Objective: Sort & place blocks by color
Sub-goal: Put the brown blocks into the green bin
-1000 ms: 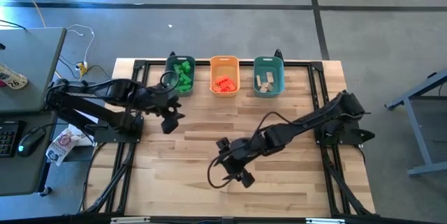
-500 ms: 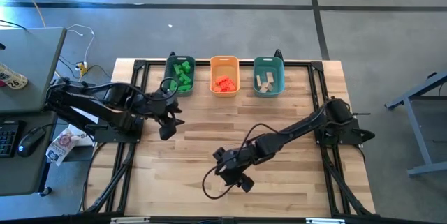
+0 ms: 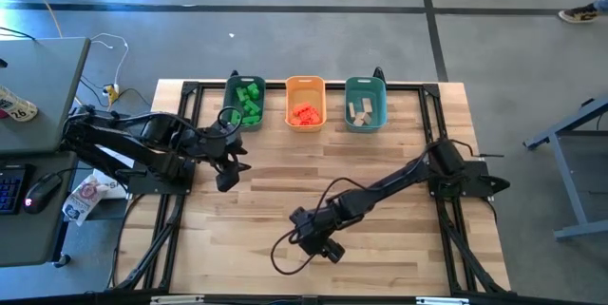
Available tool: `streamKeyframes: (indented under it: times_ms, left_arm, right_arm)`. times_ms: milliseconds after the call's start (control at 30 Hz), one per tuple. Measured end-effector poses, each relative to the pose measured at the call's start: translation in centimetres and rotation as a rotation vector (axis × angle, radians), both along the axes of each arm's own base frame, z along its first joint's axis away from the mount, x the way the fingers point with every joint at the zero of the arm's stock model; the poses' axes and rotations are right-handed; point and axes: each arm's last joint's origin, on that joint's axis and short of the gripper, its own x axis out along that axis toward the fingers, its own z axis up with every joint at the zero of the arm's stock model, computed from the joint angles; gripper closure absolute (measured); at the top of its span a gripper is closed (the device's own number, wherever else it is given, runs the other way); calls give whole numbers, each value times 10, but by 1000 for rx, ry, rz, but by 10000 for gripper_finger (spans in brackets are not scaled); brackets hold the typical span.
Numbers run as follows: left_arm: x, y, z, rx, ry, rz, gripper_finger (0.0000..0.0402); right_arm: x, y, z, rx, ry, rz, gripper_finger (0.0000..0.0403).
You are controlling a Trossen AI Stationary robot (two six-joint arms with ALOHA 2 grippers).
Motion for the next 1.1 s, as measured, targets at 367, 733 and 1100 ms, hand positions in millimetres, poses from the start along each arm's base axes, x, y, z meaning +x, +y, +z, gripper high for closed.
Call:
streamKeyframes:
  times_ms: [367,733,1100]
  left_arm:
    - [0,0,0,0,0,0,195]
    - [0,0,0,10,3,-12,195]
    - [0,0,0,11,3,-12,195]
  right_arm:
    - [3,1,-27,-32,50,22,155]
    - [2,8,-43,-72,68,49,158]
    - [1,10,-43,-62,88,-31,278]
